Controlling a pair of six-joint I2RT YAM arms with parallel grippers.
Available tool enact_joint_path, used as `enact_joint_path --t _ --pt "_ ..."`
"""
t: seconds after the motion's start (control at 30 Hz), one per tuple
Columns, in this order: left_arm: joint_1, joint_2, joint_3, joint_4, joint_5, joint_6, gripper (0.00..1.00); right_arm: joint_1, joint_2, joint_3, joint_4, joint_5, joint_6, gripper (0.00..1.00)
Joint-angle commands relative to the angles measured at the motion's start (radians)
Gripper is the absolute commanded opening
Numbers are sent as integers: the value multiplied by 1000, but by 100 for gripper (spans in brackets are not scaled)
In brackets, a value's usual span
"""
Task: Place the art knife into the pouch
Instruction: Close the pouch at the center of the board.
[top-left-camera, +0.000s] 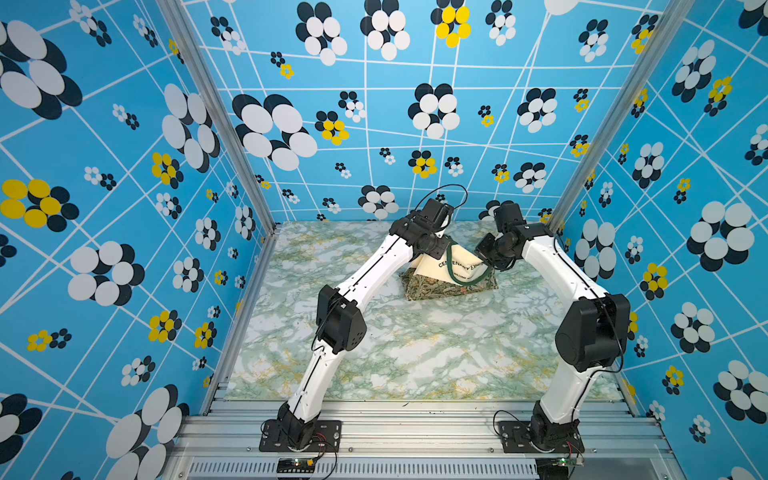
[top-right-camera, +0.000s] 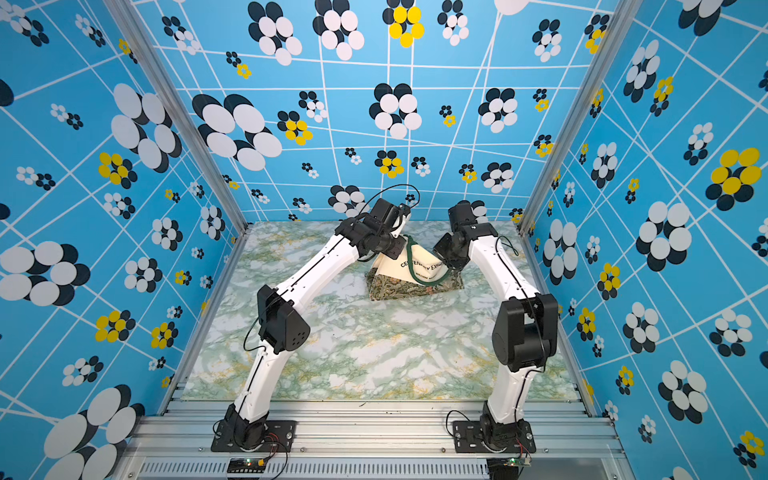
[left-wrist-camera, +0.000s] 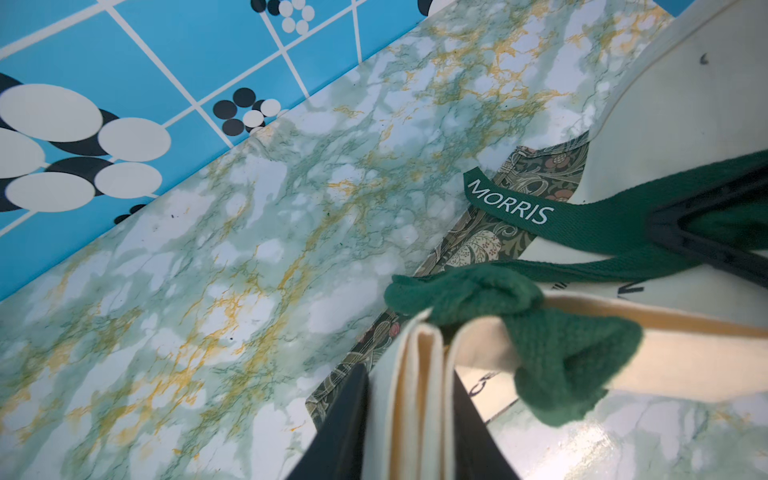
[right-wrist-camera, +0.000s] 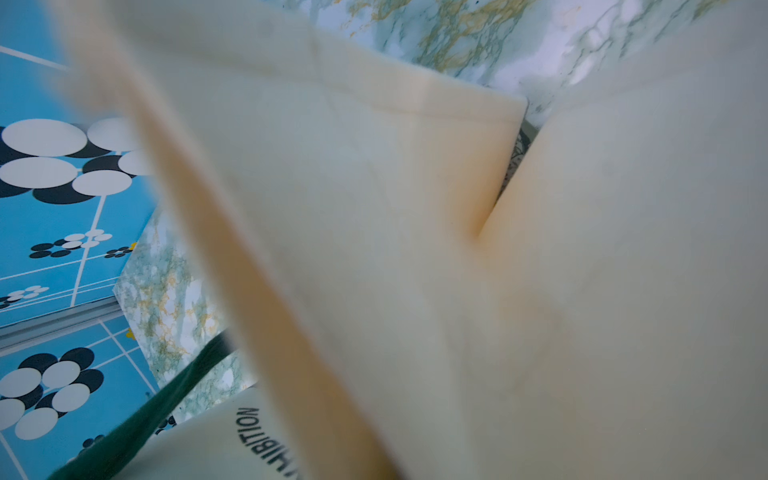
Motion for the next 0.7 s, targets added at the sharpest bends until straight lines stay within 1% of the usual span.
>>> enact_joint_path --t 0.0,0.13,0.3,0.5,0.6,0.63,0.67 --pt "115 27 28 74 -127 -48 30 3 -53 -20 -73 -41 -14 0" --pt "118 11 12 71 -133 -46 29 13 1 26 -47 -75 -39 0" --pt "120 -49 -78 109 -169 -21 28 24 60 108 -53 -90 -46 0" --pt "124 -77 -123 120 -182 -26 29 36 106 174 -60 -105 -61 0" --pt "124 -87 -143 125 -175 -37 31 39 126 204 -64 -108 -67 0" --pt "124 -91 -148 127 -176 -40 34 39 131 214 -65 -110 -69 1" --pt "124 -94 -154 130 -178 -43 39 39 134 221 -66 -110 -72 6"
